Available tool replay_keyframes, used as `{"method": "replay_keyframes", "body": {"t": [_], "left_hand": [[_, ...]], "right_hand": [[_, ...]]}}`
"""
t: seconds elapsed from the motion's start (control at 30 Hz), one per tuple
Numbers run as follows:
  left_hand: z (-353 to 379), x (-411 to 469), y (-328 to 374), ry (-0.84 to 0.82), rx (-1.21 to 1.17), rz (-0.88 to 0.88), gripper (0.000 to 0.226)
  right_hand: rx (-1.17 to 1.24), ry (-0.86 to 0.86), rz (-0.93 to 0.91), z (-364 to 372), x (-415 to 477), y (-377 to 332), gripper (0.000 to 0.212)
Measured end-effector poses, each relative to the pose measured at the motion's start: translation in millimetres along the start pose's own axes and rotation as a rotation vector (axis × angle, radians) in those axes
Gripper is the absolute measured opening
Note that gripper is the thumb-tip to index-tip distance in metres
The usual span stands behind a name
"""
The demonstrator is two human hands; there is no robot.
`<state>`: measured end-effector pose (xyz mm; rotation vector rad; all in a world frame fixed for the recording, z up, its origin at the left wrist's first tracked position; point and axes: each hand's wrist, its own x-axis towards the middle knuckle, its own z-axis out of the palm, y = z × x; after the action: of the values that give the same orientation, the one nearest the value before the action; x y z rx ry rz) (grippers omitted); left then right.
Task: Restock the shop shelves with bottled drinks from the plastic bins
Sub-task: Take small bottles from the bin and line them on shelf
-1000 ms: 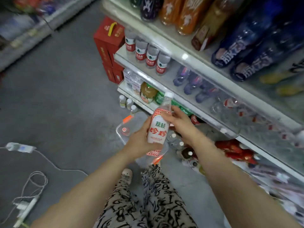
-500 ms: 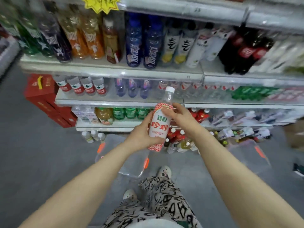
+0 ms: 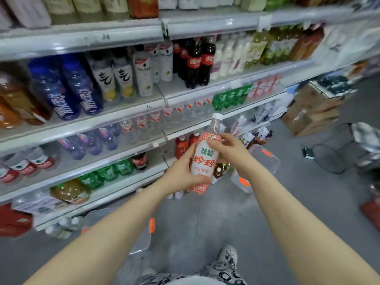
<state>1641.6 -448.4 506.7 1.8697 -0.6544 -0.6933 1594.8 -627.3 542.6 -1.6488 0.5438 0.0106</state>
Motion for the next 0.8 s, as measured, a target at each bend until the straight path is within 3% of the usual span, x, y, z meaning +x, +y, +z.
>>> {"method": "replay_keyframes", "body": {"t": [0.1, 0.43, 0.8], "left_hand": [[44.7, 36.4, 31.0, -0.056, 0.043, 0.029, 0.099], [228.4, 162.9, 129.1, -0.241, 0.022, 0.138, 0.098], [356.4, 282.8, 187.3, -0.42, -0.023, 0.171, 0.099]], "right_hand": [[0.025, 0.083, 0.008, -64.1, -0.9, 7.3, 0.065], [0.013, 0.289, 0.005, -301.3, -13.3, 33.8, 0.024], [0.041, 0.439, 0.052, -467.1, 20.6, 66.5, 0.037]]}}
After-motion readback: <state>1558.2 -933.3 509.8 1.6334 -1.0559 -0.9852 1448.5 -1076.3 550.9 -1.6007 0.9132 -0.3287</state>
